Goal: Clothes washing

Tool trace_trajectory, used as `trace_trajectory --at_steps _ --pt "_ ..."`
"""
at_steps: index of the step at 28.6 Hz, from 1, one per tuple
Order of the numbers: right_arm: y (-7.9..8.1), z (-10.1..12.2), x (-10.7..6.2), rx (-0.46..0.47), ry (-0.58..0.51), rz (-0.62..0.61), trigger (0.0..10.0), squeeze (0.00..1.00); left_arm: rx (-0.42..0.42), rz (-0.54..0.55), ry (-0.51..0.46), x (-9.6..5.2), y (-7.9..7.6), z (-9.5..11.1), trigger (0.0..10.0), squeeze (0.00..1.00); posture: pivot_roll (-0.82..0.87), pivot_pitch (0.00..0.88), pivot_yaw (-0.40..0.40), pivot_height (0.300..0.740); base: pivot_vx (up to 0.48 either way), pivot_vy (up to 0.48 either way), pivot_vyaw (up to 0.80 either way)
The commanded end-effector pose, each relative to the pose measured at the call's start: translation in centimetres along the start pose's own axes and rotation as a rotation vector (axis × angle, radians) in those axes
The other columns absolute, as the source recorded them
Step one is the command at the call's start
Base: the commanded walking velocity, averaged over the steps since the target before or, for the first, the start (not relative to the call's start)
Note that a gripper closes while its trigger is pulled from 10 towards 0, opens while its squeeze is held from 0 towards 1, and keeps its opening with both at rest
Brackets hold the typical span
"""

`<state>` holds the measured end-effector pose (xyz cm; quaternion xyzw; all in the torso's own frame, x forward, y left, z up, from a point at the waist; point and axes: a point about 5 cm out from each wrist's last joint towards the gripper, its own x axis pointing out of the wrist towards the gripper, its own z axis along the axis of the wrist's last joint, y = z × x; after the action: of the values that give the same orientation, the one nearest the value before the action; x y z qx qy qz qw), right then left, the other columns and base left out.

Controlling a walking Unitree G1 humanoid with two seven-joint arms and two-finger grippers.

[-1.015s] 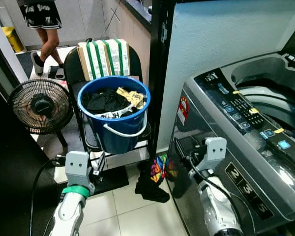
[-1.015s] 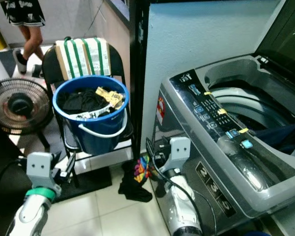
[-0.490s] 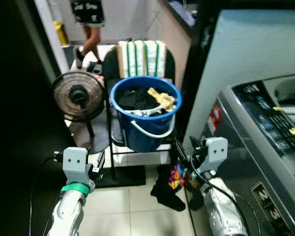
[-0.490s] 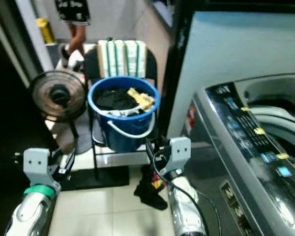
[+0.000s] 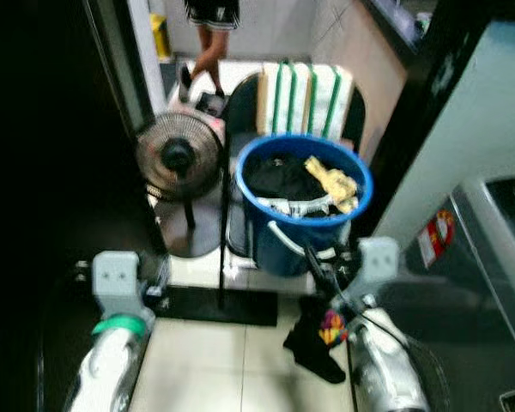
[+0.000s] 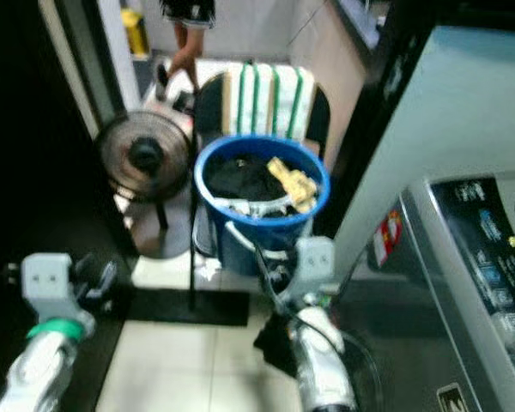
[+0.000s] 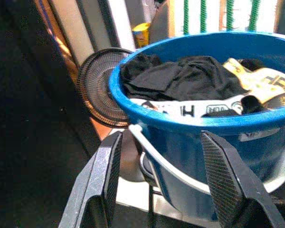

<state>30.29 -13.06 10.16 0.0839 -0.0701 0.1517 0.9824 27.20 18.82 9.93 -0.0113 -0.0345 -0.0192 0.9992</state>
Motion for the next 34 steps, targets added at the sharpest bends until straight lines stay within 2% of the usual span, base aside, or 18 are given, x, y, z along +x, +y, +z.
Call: trace_trajectory --at_steps 1,13,18,25,27,34 --pt "-0.9 -0.3 -0.6 -0.002 0.02 -0.038 10.0 0.0 -0.014 -0.02 0.012 -0.1 -0.6 -0.1 10.0 0.0 0.1 0.014 0.045 0.74 0.334 0.0 0.0" --pt "-1.0 -0.6 -0.7 0.014 0.036 -0.055 10.0 0.0 -0.009 -0.028 0.024 0.0 -0.4 0.0 10.0 0.0 0.11 0.019 0.049 0.74 0.323 0.0 0.0" --pt "-1.1 -0.2 -0.4 0.112 -0.001 -0.058 10.0 0.0 -0.007 -0.034 0.026 0.2 -0.3 0.2 10.0 0.0 0.11 0.021 0.057 0.74 0.31 0.0 0.0" --pt "-0.9 0.4 -0.2 0.154 -0.034 -0.05 10.0 0.0 -0.006 -0.039 0.022 0.5 -0.3 0.4 10.0 0.0 0.11 0.023 0.059 0.74 0.304 0.0 0.0" --pt "-1.6 0.6 -0.1 0.191 -0.05 -0.086 10.0 0.0 -0.01 -0.038 0.023 0.6 -0.5 0.5 10.0 0.0 0.11 0.023 0.058 0.74 0.12 0.0 0.0" --pt "-2.3 1.5 0.1 0.255 -0.095 -0.099 10.0 0.0 -0.027 -0.025 0.022 0.6 -0.4 0.5 10.0 0.0 0.11 0.024 0.056 0.74 0.0 0.0 0.0"
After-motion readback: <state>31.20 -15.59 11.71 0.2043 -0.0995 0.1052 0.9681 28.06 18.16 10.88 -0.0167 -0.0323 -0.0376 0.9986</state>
